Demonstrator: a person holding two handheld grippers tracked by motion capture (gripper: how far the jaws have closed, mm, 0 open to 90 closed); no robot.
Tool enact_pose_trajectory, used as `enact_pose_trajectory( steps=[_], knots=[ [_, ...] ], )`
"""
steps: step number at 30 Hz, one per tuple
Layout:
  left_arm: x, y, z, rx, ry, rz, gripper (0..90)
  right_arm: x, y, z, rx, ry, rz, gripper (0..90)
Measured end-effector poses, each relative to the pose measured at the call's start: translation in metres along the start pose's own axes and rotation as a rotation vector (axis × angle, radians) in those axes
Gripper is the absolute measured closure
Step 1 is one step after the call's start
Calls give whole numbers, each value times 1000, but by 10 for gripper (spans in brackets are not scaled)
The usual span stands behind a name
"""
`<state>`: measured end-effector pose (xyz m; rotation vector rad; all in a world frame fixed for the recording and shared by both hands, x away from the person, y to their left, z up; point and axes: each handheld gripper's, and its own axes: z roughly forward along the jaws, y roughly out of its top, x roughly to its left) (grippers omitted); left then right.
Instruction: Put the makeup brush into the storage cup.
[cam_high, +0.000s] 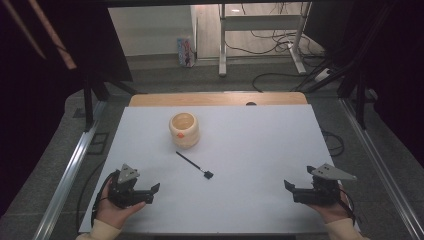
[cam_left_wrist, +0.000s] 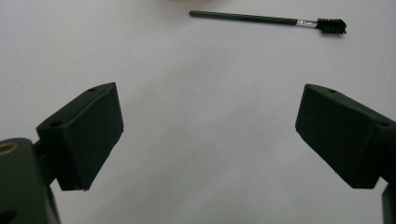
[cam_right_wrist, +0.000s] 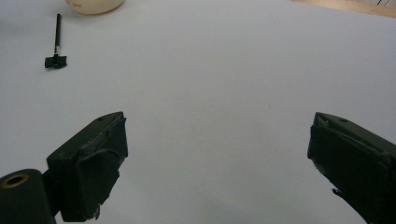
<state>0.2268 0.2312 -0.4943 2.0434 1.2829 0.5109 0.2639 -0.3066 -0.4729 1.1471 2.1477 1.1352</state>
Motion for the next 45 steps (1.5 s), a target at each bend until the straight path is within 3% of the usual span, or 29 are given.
enact_pose_trajectory(
  steps=[20,28,39,45],
  knots=[
    [-1,-1,1,10,3,12,90,2,1,2,25,10,4,68],
    [0,-6,-2,17,15,-3,91,3,7,9,43,23,-2,85],
    [-1,-1,3,33,11,25,93,8,13,6,45,25,-6,106],
    [1,-2,2,29,6,17,93,13,22,9,61,32,-3,108]
  ],
)
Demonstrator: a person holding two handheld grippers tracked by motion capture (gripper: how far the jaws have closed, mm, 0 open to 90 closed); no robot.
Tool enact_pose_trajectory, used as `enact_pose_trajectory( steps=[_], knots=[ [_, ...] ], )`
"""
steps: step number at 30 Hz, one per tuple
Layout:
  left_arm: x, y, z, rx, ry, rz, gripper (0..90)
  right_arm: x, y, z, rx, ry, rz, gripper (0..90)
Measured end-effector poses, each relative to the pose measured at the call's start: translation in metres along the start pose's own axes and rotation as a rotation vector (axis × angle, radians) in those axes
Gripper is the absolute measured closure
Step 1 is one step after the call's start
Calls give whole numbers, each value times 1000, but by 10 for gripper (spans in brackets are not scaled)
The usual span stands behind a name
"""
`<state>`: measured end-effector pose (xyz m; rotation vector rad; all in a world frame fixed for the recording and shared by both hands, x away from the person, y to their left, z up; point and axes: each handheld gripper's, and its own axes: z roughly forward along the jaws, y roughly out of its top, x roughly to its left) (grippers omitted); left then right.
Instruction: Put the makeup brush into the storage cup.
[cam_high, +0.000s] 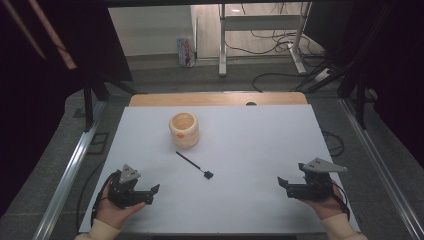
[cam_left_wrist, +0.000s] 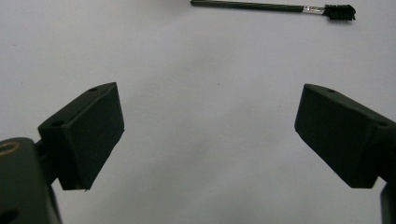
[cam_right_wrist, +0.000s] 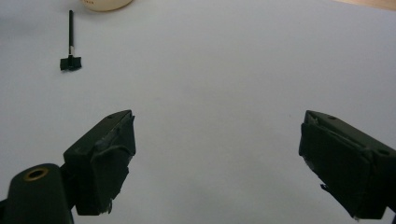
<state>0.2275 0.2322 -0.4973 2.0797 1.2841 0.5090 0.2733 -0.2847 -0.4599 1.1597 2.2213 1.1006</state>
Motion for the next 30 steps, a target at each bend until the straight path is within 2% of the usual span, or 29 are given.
enact_pose_trajectory(
  steps=[8,16,20,30],
  knots=[
    [3,-1,-1,8,6,-20,95,6,11,7,28,15,-21,108],
    [1,0,0,15,6,-13,96,12,23,15,45,35,-47,121],
    [2,-1,0,16,4,-13,96,16,30,19,46,49,-43,134],
    [1,-1,1,13,-6,6,96,34,51,39,123,75,-88,154]
  ],
)
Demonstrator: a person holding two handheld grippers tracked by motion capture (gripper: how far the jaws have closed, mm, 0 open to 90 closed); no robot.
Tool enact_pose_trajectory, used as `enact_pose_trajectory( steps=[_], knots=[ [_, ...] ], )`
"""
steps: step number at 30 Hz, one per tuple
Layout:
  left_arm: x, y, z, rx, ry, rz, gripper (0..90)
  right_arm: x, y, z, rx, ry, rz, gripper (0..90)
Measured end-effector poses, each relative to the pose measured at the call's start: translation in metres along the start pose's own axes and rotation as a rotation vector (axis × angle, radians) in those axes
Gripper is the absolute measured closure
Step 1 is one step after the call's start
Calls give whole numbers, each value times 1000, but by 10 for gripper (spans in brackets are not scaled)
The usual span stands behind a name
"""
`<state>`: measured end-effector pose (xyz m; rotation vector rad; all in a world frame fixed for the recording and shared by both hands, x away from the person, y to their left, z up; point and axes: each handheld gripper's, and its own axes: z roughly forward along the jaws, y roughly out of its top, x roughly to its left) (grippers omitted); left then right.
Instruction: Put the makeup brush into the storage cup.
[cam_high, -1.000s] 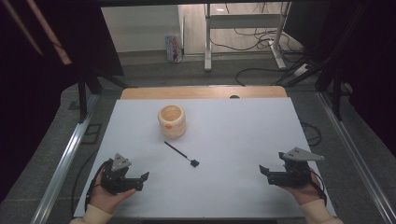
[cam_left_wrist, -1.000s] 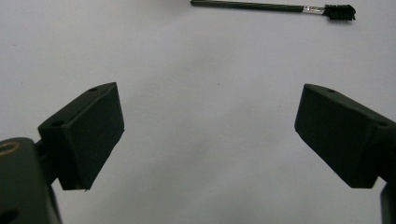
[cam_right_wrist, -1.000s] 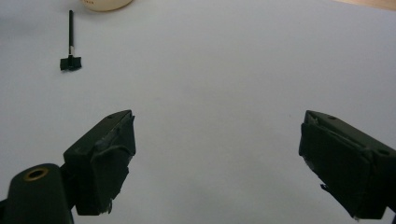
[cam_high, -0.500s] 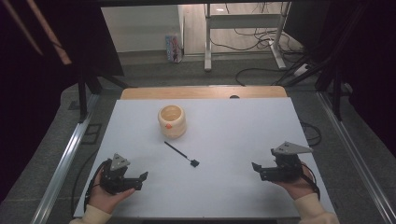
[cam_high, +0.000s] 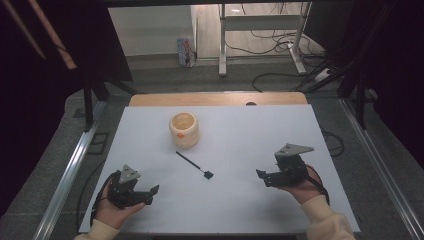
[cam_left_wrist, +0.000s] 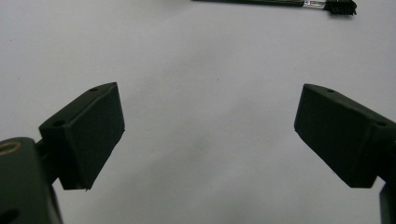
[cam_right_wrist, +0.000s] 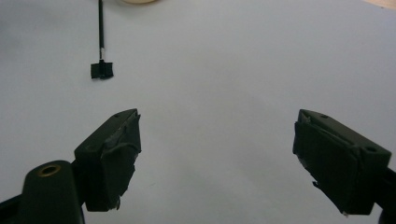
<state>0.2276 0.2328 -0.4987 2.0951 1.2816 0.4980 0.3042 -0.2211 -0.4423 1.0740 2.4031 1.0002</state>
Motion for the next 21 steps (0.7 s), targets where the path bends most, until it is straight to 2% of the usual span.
enact_pose_trajectory(
  steps=[15,21],
  knots=[
    [0,0,1,4,-4,-1,96,7,24,22,61,44,-17,164],
    [1,0,1,5,-4,-1,96,17,37,31,109,60,-39,175]
  ],
)
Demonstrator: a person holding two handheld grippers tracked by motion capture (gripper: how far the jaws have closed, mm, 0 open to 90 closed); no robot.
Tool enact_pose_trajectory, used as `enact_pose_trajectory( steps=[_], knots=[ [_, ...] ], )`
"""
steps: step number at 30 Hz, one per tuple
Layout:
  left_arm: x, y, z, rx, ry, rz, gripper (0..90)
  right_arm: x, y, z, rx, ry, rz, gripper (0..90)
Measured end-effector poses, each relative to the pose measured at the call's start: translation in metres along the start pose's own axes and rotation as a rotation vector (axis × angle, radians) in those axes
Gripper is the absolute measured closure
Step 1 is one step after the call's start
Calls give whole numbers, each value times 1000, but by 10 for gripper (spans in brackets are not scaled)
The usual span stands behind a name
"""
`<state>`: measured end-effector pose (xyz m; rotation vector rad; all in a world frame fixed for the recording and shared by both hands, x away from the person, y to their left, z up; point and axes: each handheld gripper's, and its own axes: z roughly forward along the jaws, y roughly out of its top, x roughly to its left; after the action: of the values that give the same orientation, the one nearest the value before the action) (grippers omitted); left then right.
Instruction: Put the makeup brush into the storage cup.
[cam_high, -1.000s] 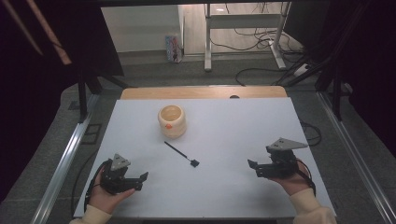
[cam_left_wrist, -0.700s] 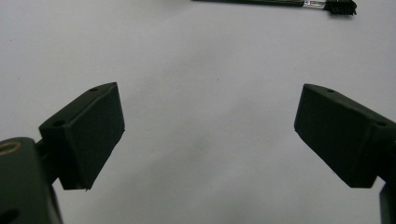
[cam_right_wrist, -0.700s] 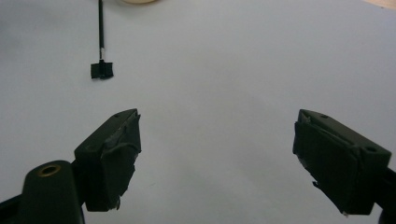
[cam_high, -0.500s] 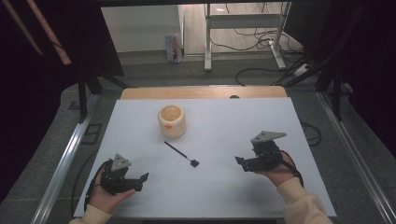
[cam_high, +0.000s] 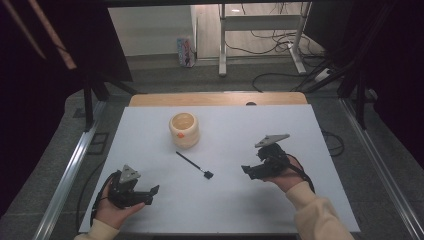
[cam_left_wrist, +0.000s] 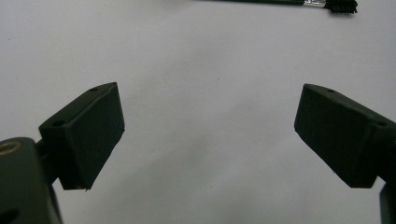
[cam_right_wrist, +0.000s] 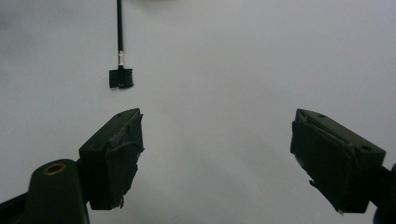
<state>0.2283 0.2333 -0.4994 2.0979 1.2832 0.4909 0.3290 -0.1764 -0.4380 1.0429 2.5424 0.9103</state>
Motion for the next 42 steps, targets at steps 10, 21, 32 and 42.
enact_pose_trajectory(
  steps=[10,21,32,42],
  knots=[
    [0,0,0,1,-4,3,96,10,26,19,69,16,-40,188],
    [0,0,1,9,-1,5,96,20,44,47,161,31,-76,198],
    [0,0,1,10,1,7,96,33,67,64,207,39,-102,202],
    [0,-1,1,9,1,6,96,49,84,78,234,56,-114,238]
  ],
)
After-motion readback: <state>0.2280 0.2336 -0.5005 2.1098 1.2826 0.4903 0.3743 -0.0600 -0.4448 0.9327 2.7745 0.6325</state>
